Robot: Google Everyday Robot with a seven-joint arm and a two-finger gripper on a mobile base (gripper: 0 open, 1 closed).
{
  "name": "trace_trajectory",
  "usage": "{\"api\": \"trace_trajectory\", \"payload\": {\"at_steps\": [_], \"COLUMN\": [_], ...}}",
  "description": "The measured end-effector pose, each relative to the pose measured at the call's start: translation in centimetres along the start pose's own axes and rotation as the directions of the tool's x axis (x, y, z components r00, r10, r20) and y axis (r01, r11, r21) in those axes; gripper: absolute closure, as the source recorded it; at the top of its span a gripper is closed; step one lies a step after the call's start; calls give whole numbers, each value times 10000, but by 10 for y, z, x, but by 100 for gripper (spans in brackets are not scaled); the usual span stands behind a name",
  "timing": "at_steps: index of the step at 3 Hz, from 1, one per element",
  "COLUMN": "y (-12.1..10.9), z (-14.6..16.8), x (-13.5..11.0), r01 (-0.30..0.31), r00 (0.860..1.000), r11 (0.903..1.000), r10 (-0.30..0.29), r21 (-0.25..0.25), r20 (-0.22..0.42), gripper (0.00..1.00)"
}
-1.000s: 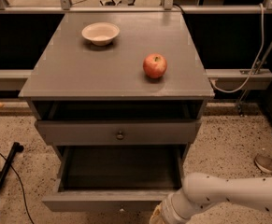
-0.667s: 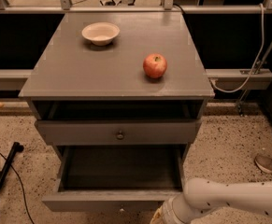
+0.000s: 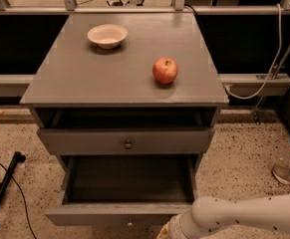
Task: Close middle drawer
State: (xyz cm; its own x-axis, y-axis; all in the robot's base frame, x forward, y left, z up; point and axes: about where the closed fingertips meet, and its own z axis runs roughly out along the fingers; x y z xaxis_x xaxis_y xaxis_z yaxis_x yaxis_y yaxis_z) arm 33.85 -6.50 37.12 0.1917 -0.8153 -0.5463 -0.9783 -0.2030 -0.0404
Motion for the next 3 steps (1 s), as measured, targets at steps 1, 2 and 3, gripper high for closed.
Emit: {"api": "trace_trajectory", "payload": {"at_steps": [1,2,3], "y": [-18,-33,-56], "z": [21,32,37], "x": [-4,-10,-20], "r01": [489,835,1302], "r00": [9986,9961,9906], "r11": [9988,9964,9910], "r10": [-490,-838,-1314], "r21": [76,116,323], "r20": [173,284,371], "gripper": [100,100,100]}}
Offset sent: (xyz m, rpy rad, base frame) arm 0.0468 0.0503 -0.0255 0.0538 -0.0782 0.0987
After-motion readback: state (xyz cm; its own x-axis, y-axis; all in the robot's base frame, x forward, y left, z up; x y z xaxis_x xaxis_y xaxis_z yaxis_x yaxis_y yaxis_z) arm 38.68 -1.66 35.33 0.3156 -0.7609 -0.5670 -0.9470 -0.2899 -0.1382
